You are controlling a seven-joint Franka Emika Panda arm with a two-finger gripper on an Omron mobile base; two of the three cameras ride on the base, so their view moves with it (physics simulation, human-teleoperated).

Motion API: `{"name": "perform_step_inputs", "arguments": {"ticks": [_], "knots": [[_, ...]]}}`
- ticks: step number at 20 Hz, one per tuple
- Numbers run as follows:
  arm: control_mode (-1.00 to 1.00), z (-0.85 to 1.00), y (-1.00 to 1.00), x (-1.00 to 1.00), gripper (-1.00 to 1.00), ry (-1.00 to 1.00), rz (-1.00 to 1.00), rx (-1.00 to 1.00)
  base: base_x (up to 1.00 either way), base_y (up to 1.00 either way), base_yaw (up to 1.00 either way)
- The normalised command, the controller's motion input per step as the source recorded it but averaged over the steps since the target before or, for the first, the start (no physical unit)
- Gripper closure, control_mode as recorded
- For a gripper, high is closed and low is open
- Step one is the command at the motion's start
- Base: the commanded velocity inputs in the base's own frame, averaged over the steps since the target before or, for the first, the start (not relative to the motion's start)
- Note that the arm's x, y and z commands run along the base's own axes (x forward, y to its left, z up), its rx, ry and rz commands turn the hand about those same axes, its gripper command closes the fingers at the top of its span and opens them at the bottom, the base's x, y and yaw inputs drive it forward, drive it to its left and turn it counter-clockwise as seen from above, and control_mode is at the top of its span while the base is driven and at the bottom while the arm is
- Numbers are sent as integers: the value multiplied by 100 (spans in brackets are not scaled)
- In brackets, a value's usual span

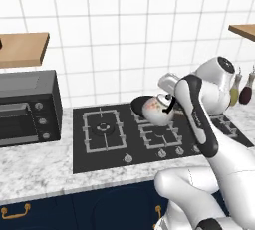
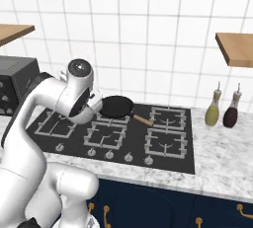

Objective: Pick the kettle from the counter and place it on a stove burner. Then turn the burner on.

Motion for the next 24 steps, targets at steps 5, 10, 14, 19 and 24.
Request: {"name": "perform_step_inputs", "arguments": {"ticks": [5,10,14,19,24], "knots": [[-100,-9,100,13,100,13,0,0,0,0,0],[-100,-24,100,70,100,2,-6,0,0,0,0],[-100,-13,100,97,100,4,-20,-16,0,0,0],[-100,-4,49,28,100,12,-8,-15,0,0,0],[-100,-31,0,19,100,2,0,-3,0,0,0]]}}
